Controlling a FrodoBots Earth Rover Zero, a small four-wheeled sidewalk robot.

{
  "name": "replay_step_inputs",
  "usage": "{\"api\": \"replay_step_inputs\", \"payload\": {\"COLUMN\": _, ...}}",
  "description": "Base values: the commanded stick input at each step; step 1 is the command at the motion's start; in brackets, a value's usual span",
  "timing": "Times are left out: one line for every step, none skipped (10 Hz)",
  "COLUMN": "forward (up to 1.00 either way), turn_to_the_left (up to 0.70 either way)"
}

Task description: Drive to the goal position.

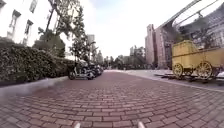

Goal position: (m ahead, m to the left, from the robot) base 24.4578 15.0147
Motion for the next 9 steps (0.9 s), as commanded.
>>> {"api": "replay_step_inputs", "payload": {"forward": 0.70, "turn_to_the_left": 0.00}}
{"api": "replay_step_inputs", "payload": {"forward": 0.70, "turn_to_the_left": 0.00}}
{"api": "replay_step_inputs", "payload": {"forward": 0.70, "turn_to_the_left": 0.00}}
{"api": "replay_step_inputs", "payload": {"forward": 0.70, "turn_to_the_left": 0.00}}
{"api": "replay_step_inputs", "payload": {"forward": 0.70, "turn_to_the_left": 0.00}}
{"api": "replay_step_inputs", "payload": {"forward": 0.70, "turn_to_the_left": 0.00}}
{"api": "replay_step_inputs", "payload": {"forward": 0.70, "turn_to_the_left": 0.00}}
{"api": "replay_step_inputs", "payload": {"forward": 0.70, "turn_to_the_left": 0.00}}
{"api": "replay_step_inputs", "payload": {"forward": 0.70, "turn_to_the_left": 0.00}}
